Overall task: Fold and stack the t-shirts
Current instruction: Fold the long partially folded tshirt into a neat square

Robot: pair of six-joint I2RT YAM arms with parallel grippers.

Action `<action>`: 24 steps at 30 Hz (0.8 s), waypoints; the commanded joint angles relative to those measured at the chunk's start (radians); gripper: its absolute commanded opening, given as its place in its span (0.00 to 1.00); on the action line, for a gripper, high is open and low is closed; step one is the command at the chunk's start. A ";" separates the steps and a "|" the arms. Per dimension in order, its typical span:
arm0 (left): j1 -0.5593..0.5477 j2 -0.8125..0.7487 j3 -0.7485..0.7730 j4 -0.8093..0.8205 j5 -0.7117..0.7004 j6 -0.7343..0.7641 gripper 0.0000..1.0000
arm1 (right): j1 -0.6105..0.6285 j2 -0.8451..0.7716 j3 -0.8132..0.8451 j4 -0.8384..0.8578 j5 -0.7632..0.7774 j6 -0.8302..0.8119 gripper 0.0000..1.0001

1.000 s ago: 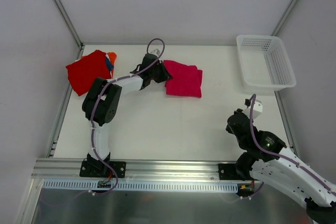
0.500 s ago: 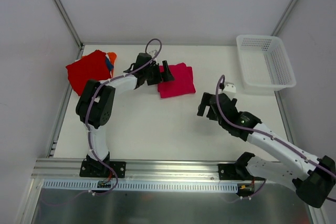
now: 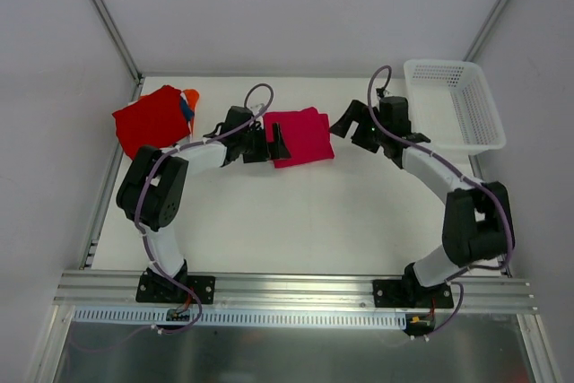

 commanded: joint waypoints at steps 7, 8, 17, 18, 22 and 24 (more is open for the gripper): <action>0.012 -0.065 -0.052 -0.001 -0.030 0.039 0.99 | -0.063 0.281 0.113 0.206 -0.239 0.041 0.99; 0.015 -0.061 -0.047 -0.001 -0.041 0.040 0.99 | -0.066 0.294 0.113 0.215 -0.242 0.050 0.99; 0.062 0.037 0.031 0.001 -0.081 -0.021 0.99 | -0.081 0.409 0.128 0.307 -0.279 0.084 0.99; 0.067 0.047 0.041 0.002 -0.088 -0.029 0.99 | -0.083 0.417 0.137 0.307 -0.283 0.081 0.99; 0.090 0.073 0.066 0.021 -0.133 -0.058 0.99 | -0.109 0.461 0.196 0.302 -0.286 0.082 1.00; 0.105 0.103 0.097 0.031 -0.139 -0.078 0.99 | -0.117 0.499 0.243 0.301 -0.294 0.097 0.99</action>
